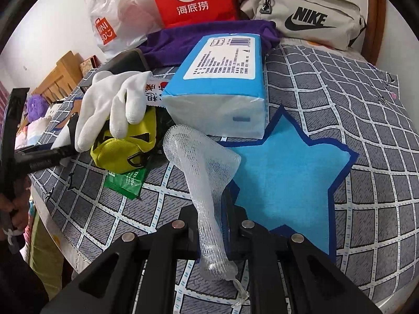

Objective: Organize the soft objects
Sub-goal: 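Carry the sponge block in the left tool while the right tool carries the mesh bag toward the purple towel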

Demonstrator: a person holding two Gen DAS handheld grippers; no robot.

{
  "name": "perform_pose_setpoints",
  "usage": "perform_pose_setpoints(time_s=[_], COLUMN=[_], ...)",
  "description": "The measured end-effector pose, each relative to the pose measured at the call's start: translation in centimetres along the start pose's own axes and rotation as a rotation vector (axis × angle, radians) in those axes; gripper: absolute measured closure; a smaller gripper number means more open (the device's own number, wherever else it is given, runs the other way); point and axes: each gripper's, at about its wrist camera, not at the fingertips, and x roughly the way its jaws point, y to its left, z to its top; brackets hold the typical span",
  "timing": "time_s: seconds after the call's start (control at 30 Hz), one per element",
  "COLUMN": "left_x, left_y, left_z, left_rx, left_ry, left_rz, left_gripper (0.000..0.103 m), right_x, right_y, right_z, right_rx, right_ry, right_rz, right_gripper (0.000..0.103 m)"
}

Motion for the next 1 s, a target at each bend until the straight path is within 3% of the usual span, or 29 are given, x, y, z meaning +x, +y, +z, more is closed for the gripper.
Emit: perform_pose_setpoints(time_s=[0.03, 0.17, 0.33, 0.4, 0.47, 0.5, 0.6, 0.67, 0.83, 0.9, 1.0], left_x=[-0.1, -0.9, -2.4, -3.8, -4.7, -4.8, -4.6, -4.0, -1.2, -0.2, -0.9], left_y=[0.1, -0.2, 0.9, 1.2, 0.5, 0.1, -0.5, -1.2, -2.9, -3.4, -3.4], left_z=[0.0, 0.1, 1.2, 1.5, 1.8, 1.8, 1.9, 1.6, 0.6, 0.2, 0.0], left_rx=[0.009, 0.045, 0.023, 0.020, 0.046, 0.062, 0.078, 0.104, 0.155, 0.171, 0.177], left_ry=[-0.026, -0.079, -0.114, -0.144, -0.173, -0.170, -0.149, -0.124, -0.011, 0.049, 0.003], left_rz=[-0.010, 0.027, -0.059, -0.144, -0.127, -0.101, -0.167, -0.164, -0.155, -0.218, -0.262], left_gripper=[0.054, 0.055, 0.055, 0.055, 0.055, 0.055, 0.055, 0.055, 0.054, 0.054, 0.052], right_x=[0.0, 0.1, -0.1, -0.4, -0.8, -1.0, -1.6, -2.1, -2.5, -2.4, -2.1], right_y=[0.0, 0.0, -0.1, -0.1, 0.1, 0.2, 0.9, 1.8, 4.5, 6.0, 8.1], right_z=[0.1, 0.5, 1.0, 1.2, 1.5, 1.6, 1.9, 2.0, 2.4, 2.5, 2.7], right_rx=[0.000, 0.002, 0.003, 0.000, -0.003, -0.003, -0.020, -0.050, -0.101, -0.148, -0.192], right_ry=[0.000, 0.001, 0.003, -0.004, -0.012, -0.019, -0.038, -0.055, -0.075, -0.074, -0.073], right_rz=[-0.001, -0.009, -0.008, 0.020, 0.038, 0.047, 0.102, 0.126, 0.207, 0.221, 0.248], right_gripper=[0.091, 0.091, 0.091, 0.091, 0.091, 0.091, 0.091, 0.091, 0.091, 0.091, 0.091])
